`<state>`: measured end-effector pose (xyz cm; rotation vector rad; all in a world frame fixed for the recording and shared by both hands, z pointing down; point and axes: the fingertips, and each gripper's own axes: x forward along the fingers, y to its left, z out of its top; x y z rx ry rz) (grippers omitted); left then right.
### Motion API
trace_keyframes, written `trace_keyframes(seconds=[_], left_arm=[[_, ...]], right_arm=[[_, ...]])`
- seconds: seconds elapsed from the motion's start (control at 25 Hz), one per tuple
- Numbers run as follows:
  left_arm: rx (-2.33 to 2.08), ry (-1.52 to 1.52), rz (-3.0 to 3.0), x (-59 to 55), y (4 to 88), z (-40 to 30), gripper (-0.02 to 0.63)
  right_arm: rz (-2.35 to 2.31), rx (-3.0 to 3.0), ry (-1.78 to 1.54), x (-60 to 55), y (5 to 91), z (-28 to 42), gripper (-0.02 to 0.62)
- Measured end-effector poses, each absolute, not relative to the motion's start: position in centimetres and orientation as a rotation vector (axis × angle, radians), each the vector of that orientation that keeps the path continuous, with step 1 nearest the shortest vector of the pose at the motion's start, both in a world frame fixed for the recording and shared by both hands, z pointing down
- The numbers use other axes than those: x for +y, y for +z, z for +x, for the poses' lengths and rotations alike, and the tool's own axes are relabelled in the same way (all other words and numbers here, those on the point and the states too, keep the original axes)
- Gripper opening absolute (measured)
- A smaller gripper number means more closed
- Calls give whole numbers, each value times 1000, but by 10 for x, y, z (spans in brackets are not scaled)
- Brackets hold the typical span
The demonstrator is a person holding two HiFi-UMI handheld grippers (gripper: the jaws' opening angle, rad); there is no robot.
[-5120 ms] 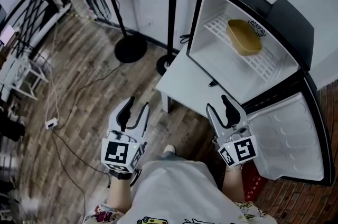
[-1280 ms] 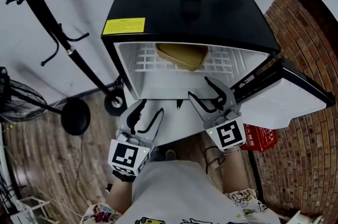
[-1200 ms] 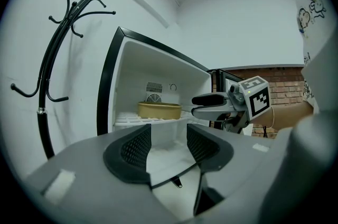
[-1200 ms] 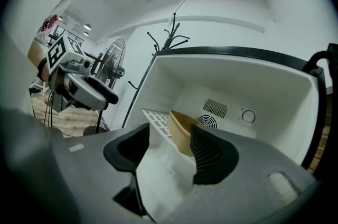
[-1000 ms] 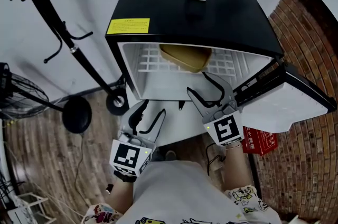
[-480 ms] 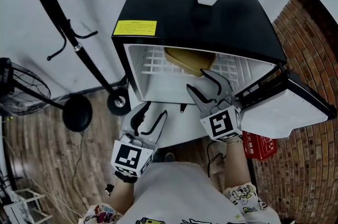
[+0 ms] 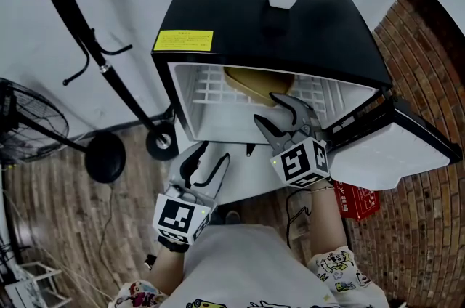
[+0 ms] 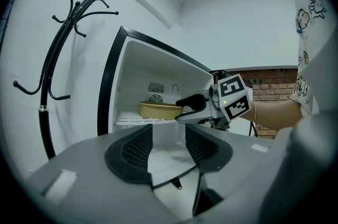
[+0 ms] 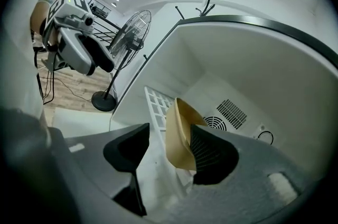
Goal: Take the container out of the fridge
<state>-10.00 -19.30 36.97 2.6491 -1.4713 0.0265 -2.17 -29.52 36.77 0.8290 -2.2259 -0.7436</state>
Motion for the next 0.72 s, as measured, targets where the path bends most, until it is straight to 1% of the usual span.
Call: trace_keyframes(seconds=[0.12,0.28,0.4,0.72], left_arm=[[-1469,29,2649,-193,370,-100,187],[-1469,21,2653,-194,372,-100,184],[-1471,20,2649,-195,369,-100,184],[-1489,2,2644,-194,367,-103,180]], right_arm=[[813,-2196,-754,-298,369,-21,236],[790,-2147,-783,-302,371,-20,201],[771,-2110,-788,-306,374,-20,192],[766,-2042,-814,-313,373,-18,122]])
